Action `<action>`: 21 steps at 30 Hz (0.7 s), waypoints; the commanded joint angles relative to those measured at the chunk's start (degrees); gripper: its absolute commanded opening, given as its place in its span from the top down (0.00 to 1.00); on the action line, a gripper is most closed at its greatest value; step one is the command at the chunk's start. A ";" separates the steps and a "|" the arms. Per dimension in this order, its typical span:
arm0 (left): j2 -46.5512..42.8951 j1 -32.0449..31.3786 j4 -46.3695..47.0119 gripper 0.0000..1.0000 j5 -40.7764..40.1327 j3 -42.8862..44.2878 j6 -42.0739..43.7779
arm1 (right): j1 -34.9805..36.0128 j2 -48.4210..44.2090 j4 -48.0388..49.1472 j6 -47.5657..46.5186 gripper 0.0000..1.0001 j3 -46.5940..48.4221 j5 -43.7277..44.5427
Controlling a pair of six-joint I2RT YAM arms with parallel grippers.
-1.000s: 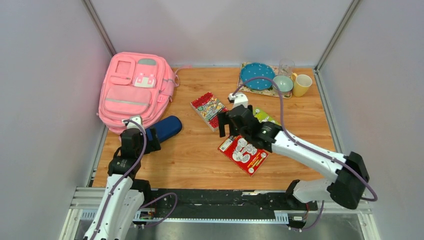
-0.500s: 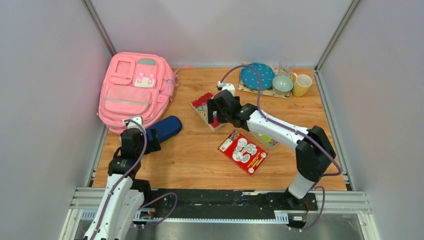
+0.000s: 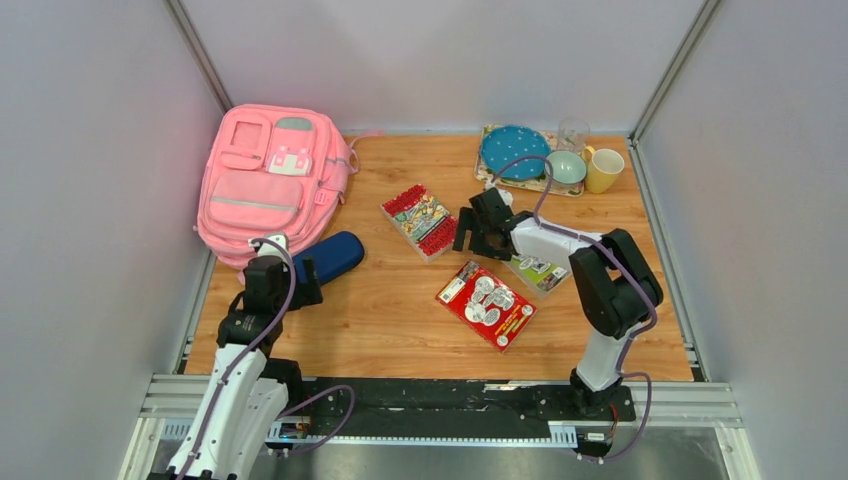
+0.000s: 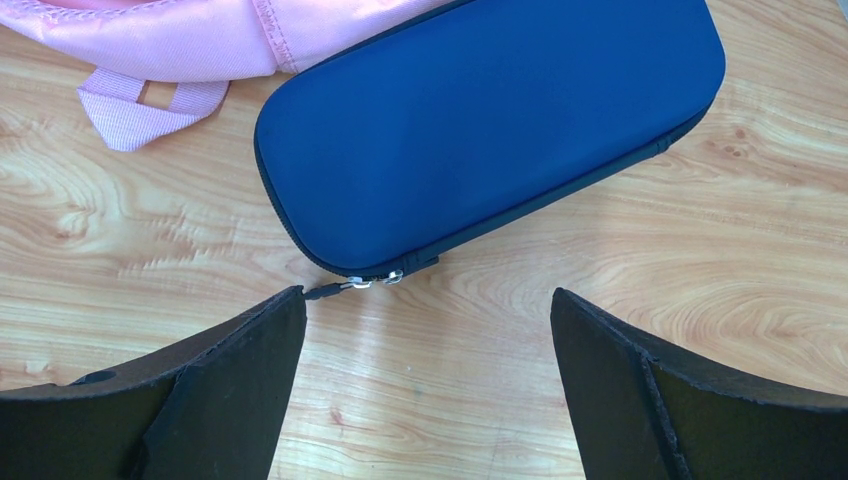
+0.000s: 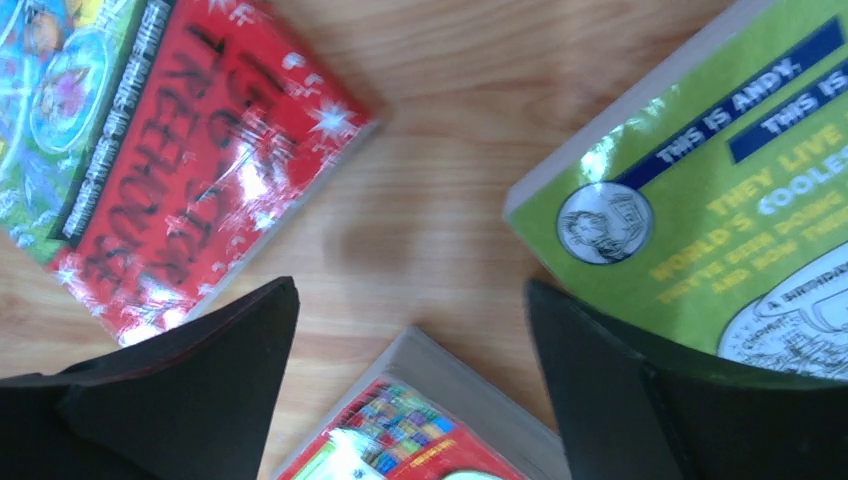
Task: Pack the student bag
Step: Adjust the book at the center of the board.
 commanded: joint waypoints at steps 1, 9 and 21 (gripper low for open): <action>-0.21 0.25 -0.14 0.01 0.30 0.48 0.35 | -4.71 -2.43 4.12 3.05 0.05 -5.83 -0.87; -0.12 0.25 -0.31 0.02 0.30 0.48 0.08 | -15.00 -8.75 7.64 0.43 0.05 -15.86 -1.49; 0.05 0.25 -0.49 0.02 0.56 0.57 0.26 | -10.28 -23.86 8.68 -0.99 0.05 -17.19 -3.07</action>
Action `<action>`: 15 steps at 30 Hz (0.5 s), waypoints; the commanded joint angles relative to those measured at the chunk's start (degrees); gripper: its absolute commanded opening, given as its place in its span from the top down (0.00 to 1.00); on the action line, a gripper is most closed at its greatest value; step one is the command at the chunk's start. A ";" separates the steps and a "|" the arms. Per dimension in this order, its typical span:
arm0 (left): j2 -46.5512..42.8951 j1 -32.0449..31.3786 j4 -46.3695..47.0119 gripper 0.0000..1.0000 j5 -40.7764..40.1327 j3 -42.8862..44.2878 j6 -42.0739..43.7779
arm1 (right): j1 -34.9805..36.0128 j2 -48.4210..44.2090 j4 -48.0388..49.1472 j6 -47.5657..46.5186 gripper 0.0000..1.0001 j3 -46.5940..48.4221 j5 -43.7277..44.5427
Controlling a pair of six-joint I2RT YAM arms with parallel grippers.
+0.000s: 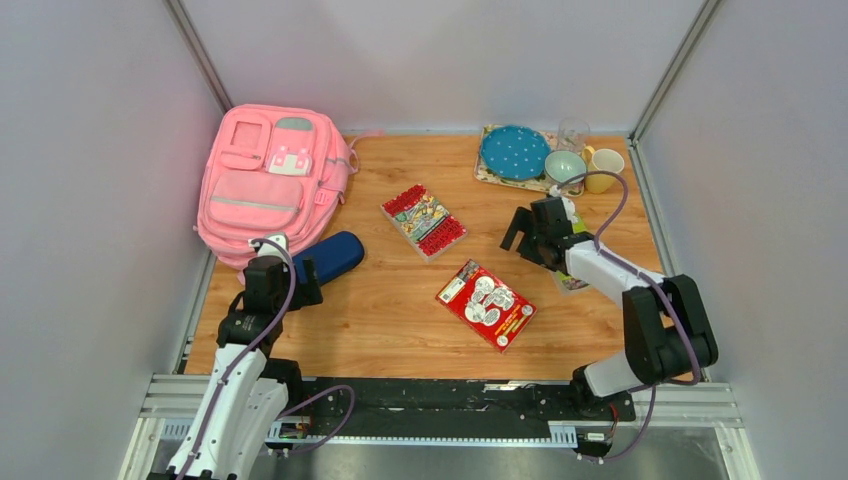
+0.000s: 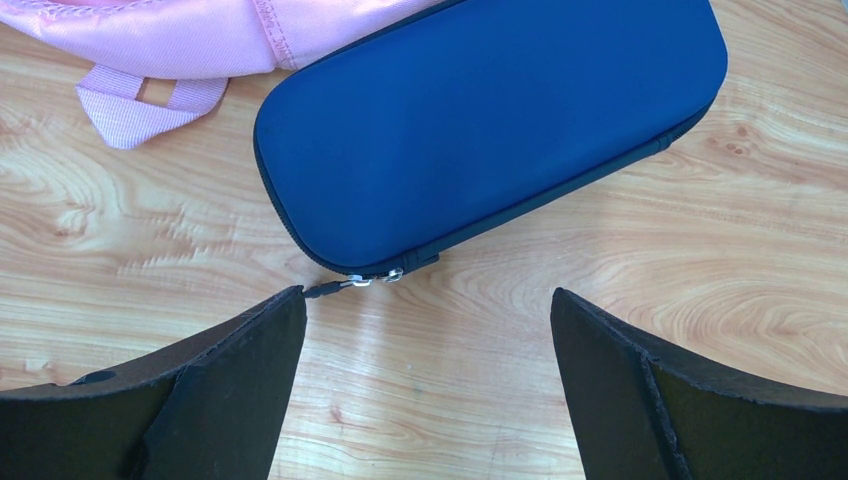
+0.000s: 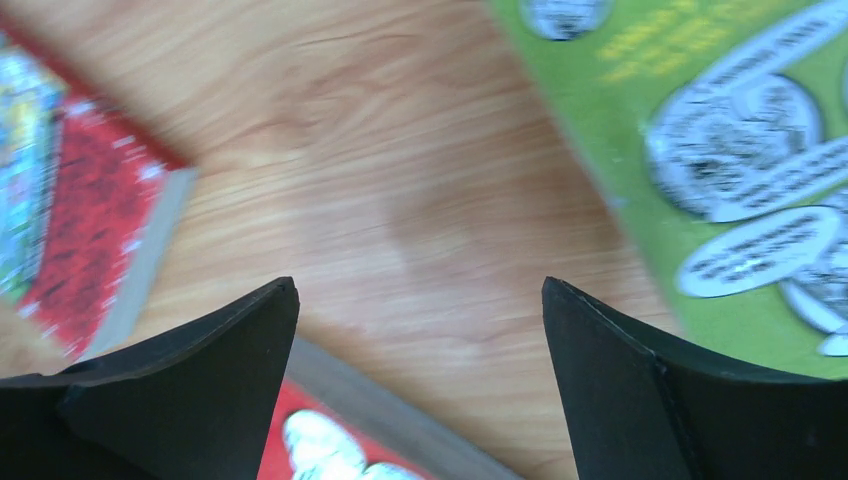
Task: Pack the student bag
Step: Adjust the book at the center of the board.
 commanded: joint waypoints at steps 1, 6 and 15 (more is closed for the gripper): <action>-0.19 0.25 -0.18 0.02 0.54 0.65 0.30 | 7.41 -6.87 3.09 -1.07 0.05 2.73 -1.72; -0.19 0.25 -0.36 0.02 0.10 0.74 0.30 | 20.95 -1.35 2.12 -1.08 0.05 14.31 2.15; -1.50 0.25 -0.45 0.02 -1.57 0.92 0.04 | 28.17 28.44 -6.56 -6.86 0.05 46.92 3.38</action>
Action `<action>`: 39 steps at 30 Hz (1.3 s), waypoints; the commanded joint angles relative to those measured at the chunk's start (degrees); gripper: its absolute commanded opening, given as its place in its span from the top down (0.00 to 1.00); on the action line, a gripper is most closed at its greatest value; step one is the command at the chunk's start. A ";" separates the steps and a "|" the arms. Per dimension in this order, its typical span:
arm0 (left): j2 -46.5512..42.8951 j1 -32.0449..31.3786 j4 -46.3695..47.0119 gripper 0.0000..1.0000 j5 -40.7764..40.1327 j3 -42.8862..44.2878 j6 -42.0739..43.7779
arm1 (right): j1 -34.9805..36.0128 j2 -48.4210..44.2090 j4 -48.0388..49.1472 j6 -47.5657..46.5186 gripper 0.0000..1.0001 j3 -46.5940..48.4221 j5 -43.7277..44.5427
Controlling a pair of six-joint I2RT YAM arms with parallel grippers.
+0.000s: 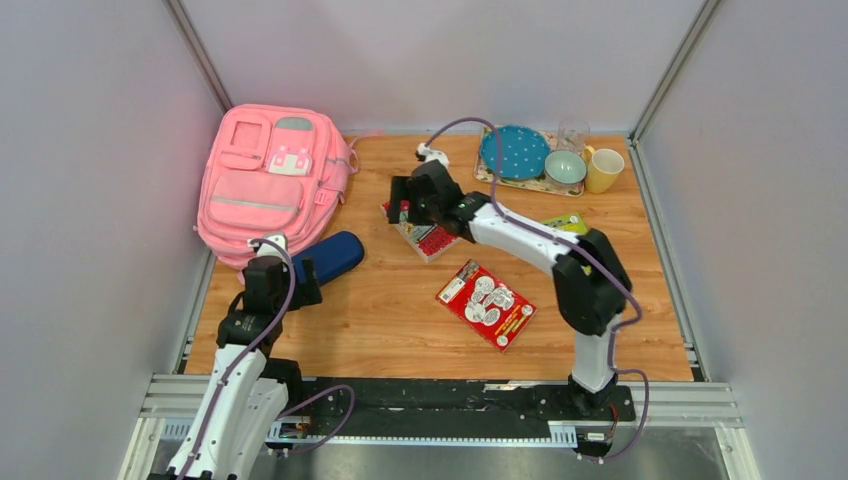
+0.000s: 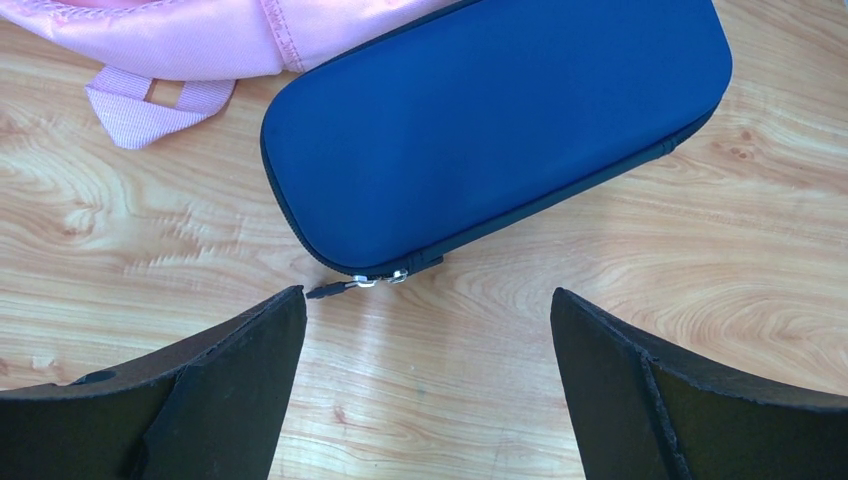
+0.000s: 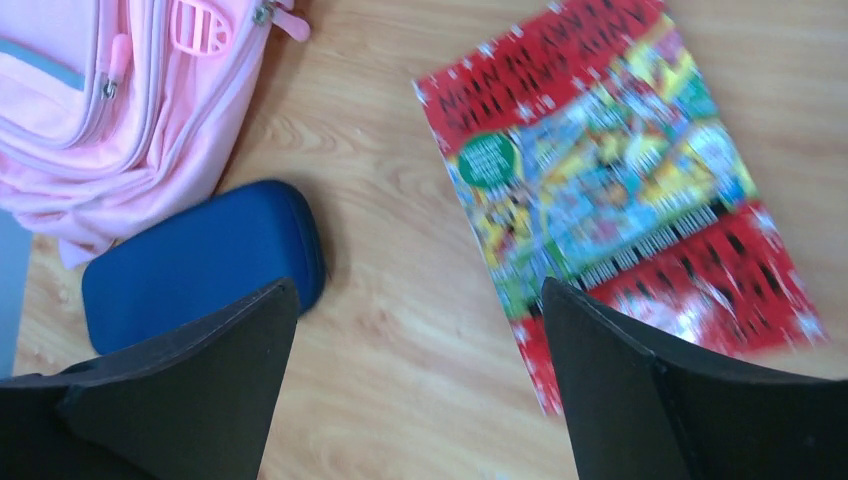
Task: Pack the student bag
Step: Adjust the book at the center of the board.
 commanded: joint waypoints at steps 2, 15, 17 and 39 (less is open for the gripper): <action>-1.92 0.25 -0.45 0.02 -1.24 0.65 0.04 | 1.77 14.04 -6.42 -7.97 0.05 18.61 0.65; -2.72 0.25 0.08 0.02 -3.35 0.65 -0.05 | 2.74 31.97 -5.81 -5.70 0.04 41.56 -11.91; -2.45 0.25 0.34 0.02 -3.35 0.74 -0.05 | 2.66 35.04 -6.42 -4.12 0.04 44.04 -12.19; -1.84 0.25 0.61 0.02 -3.62 0.92 0.13 | -5.69 32.52 1.84 6.86 0.04 27.30 3.62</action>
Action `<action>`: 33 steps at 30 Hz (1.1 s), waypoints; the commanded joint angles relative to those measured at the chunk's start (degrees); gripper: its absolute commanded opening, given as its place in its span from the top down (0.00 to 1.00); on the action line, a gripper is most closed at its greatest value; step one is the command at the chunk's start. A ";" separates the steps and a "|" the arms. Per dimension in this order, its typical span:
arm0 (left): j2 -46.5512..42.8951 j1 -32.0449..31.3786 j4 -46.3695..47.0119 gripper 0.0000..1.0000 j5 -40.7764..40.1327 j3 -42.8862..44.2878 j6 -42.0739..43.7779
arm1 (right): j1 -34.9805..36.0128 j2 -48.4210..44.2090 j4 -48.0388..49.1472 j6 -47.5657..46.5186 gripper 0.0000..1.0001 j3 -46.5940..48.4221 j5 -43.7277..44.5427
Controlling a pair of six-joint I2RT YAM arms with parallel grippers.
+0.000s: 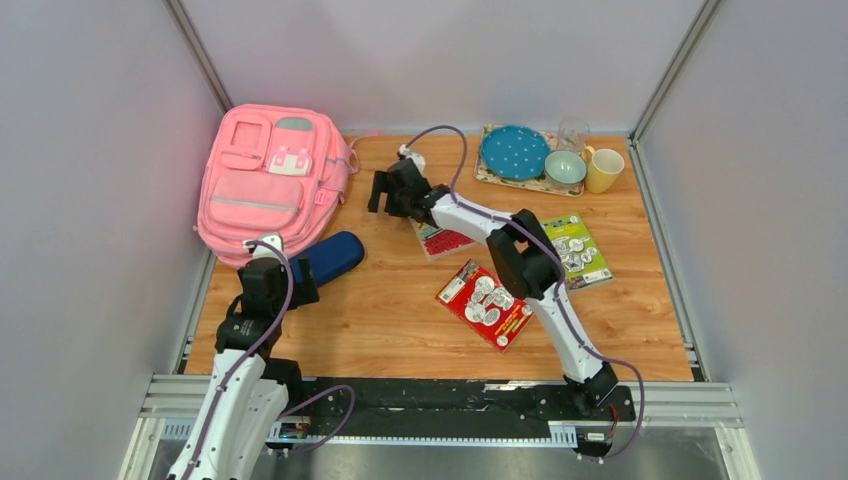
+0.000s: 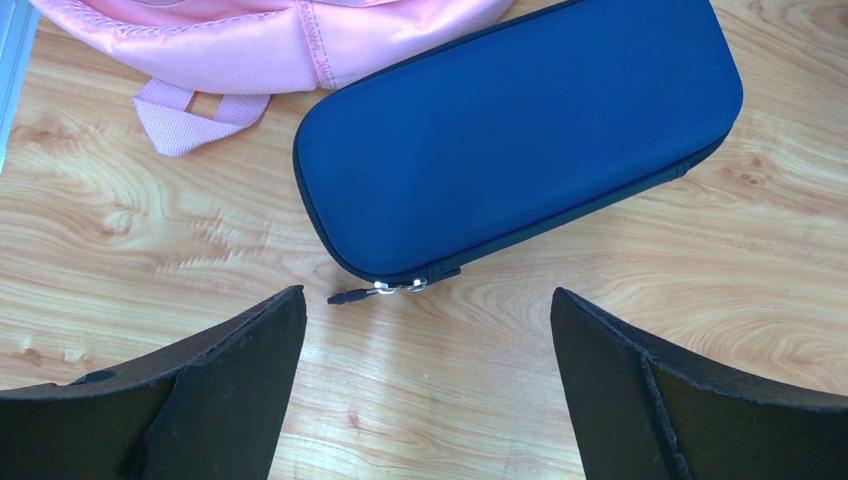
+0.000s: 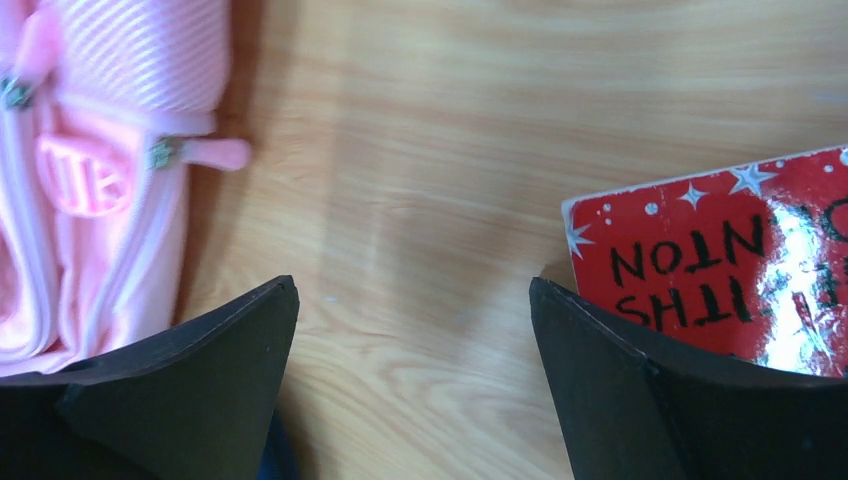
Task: Pack the student bag
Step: Adjust the book at the center of the board.
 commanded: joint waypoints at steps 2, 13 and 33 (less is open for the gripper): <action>0.15 0.25 0.61 0.02 -0.56 0.83 0.26 | -6.87 -8.66 1.53 2.91 0.04 -12.91 6.80; 0.42 0.25 0.43 0.02 0.15 0.92 0.35 | -15.75 -22.56 3.21 -1.83 0.04 -33.40 7.24; -0.81 0.25 0.43 0.01 -0.47 0.92 0.08 | 8.75 -44.09 2.76 -9.22 0.05 -53.08 -1.11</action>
